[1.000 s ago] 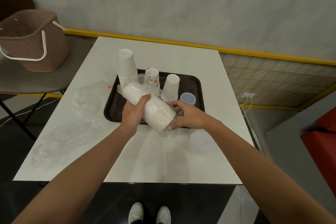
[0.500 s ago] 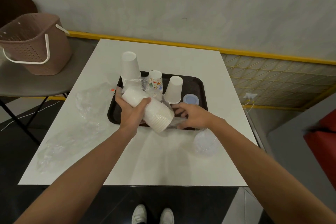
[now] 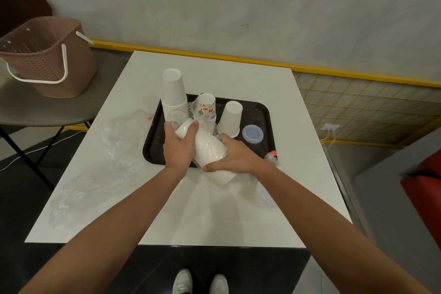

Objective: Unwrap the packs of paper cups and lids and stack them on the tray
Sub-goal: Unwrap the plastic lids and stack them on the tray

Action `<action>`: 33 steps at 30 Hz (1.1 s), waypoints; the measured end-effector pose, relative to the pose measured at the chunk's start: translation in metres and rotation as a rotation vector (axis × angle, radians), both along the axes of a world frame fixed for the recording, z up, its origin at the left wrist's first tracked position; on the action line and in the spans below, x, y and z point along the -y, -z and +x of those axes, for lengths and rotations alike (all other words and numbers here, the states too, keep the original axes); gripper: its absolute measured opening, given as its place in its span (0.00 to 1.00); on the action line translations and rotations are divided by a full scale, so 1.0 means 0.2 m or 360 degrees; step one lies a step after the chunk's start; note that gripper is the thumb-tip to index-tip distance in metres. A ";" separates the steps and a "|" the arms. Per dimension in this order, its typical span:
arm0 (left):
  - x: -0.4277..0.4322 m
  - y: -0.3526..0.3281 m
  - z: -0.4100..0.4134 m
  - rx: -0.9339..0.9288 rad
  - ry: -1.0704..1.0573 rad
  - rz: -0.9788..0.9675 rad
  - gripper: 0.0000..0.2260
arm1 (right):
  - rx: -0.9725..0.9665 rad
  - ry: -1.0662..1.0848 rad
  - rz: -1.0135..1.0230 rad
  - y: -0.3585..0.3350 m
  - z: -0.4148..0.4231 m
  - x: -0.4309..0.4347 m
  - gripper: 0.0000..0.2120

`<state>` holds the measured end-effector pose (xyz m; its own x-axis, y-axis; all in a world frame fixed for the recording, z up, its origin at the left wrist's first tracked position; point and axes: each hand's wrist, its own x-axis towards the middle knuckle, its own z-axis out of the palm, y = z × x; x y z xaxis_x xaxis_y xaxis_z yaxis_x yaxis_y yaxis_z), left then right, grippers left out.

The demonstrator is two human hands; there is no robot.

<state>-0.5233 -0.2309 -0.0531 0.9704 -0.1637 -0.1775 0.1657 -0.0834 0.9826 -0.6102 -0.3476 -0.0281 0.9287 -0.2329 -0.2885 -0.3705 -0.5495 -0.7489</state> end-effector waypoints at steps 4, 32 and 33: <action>0.01 0.00 -0.01 0.0108 0.0025 0.0168 0.15 | 0.0020 0.0057 -0.0020 0.05 0.02 -0.03 0.38; -0.06 0.14 -0.01 -0.0077 0.1252 -0.0036 0.48 | 0.0379 0.0443 0.0157 0.10 0.00 0.01 0.04; -0.07 0.15 -0.01 -0.0075 0.1364 0.0037 0.50 | 0.0383 0.0449 0.0159 0.09 0.00 0.01 0.04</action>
<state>-0.5255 -0.2178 -0.0836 0.5046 -0.8330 -0.2269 0.0770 -0.2184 0.9728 -0.6107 -0.3502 -0.0470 0.8761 -0.4707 -0.1042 -0.3037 -0.3711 -0.8775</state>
